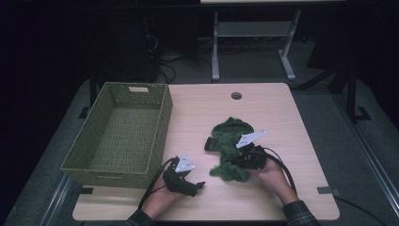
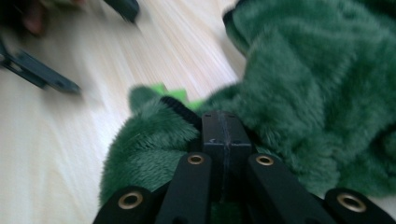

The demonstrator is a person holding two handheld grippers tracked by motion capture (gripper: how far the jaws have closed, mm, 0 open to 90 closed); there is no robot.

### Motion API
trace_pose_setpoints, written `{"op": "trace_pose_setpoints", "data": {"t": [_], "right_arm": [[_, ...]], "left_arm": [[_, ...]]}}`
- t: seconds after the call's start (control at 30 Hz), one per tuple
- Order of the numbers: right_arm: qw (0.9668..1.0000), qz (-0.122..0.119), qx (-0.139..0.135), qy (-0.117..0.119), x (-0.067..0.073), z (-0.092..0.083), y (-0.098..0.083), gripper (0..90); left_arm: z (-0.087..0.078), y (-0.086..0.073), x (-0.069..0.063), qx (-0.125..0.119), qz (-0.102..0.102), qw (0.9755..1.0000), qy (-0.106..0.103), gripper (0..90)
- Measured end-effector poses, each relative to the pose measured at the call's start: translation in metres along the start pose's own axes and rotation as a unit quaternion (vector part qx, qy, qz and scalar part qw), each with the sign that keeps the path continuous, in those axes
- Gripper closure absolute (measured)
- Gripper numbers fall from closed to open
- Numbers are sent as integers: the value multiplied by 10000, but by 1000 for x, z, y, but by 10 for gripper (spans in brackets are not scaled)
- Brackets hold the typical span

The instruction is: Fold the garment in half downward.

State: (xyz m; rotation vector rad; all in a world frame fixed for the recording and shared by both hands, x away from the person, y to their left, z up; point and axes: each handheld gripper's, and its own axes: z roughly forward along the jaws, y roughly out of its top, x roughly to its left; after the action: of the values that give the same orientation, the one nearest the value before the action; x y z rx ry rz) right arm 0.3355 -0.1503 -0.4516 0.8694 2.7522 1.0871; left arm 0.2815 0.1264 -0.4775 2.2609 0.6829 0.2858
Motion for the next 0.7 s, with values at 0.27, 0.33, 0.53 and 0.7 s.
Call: {"op": "trace_pose_setpoints", "data": {"t": [0.27,0.33,0.53,0.7], "right_arm": [[9999,155,7,-16,-5,2,-5,899],[9999,126,-76,-81,-3,-2,-3,848],[9989,182,-396,-159,-5,-18,-1,723],[9977,285,-597,-176,-9,-30,-1,651]], "left_arm": [[1,1,-1,11,-19,10000,33,124],[1,2,-1,40,-37,10000,53,124],[1,10,1,177,-175,9997,-57,136],[-1,21,4,86,-141,9998,-123,136]]}}
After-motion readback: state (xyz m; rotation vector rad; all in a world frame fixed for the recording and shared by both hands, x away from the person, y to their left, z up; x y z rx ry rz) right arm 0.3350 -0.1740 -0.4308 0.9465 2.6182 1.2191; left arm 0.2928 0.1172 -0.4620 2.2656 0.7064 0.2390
